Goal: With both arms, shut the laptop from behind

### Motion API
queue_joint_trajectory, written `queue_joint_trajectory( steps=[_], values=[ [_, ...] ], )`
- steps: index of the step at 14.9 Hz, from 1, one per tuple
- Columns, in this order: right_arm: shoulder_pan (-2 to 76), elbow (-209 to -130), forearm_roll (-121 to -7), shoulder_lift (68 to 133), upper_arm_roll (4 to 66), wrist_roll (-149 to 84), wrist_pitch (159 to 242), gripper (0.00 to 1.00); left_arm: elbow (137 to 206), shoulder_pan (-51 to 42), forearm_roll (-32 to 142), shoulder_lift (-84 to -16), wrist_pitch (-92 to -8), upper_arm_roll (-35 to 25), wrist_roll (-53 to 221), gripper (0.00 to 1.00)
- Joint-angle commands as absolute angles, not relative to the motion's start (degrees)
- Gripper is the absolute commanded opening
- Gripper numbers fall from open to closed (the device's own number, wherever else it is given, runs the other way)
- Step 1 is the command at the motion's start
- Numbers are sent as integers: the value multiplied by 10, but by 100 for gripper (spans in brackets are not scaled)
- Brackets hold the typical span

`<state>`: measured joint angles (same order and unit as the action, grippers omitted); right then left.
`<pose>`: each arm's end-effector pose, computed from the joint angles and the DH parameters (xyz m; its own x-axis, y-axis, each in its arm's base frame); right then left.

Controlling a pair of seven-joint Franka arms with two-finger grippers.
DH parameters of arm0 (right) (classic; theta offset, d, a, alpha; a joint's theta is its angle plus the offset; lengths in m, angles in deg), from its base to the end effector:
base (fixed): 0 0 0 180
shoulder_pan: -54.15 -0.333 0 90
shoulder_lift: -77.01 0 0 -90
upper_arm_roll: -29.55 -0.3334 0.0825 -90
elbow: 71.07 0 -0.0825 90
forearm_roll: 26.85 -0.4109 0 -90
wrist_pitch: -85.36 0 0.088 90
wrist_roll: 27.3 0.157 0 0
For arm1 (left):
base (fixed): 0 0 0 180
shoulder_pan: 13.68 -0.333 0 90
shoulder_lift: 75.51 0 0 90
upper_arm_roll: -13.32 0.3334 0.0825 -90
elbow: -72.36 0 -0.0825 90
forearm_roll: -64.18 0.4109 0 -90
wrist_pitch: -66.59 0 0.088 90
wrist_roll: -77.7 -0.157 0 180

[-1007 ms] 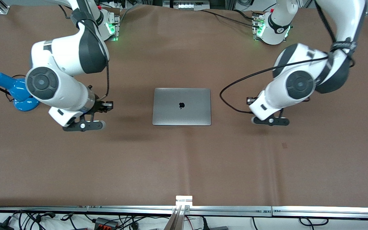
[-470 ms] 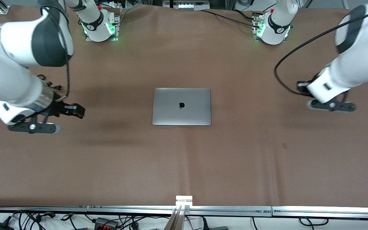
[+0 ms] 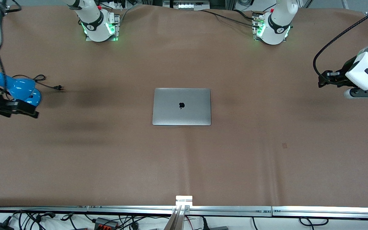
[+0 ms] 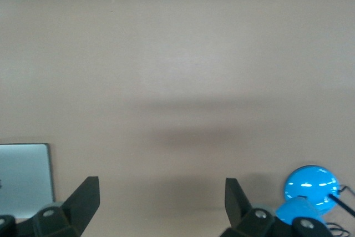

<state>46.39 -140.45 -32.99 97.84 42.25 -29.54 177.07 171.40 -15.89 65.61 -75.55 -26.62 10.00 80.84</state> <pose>0.6978 -0.0171 0.5463 0.9988 -0.0335 0.0354 -0.0326 -0.9991 -0.0275 0.5727 -0.0073 0.5186 0.9945 0.0341 -0.0994 0.0313 -0.9991 -0.0302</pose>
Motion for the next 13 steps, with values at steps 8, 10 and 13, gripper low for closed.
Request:
queue_joint_trajectory(
  steps=[8,10,13],
  values=[
    [532,-1492,-273,907,325,-303,1793,100,1775,-151,647,-810,-297,96,818,100],
    [532,-1529,-272,882,325,-303,1798,100,1775,-151,647,-809,-297,96,817,100],
    [532,-1620,-269,822,325,-302,1822,100,1775,-151,647,-809,-296,96,817,100]
  ],
)
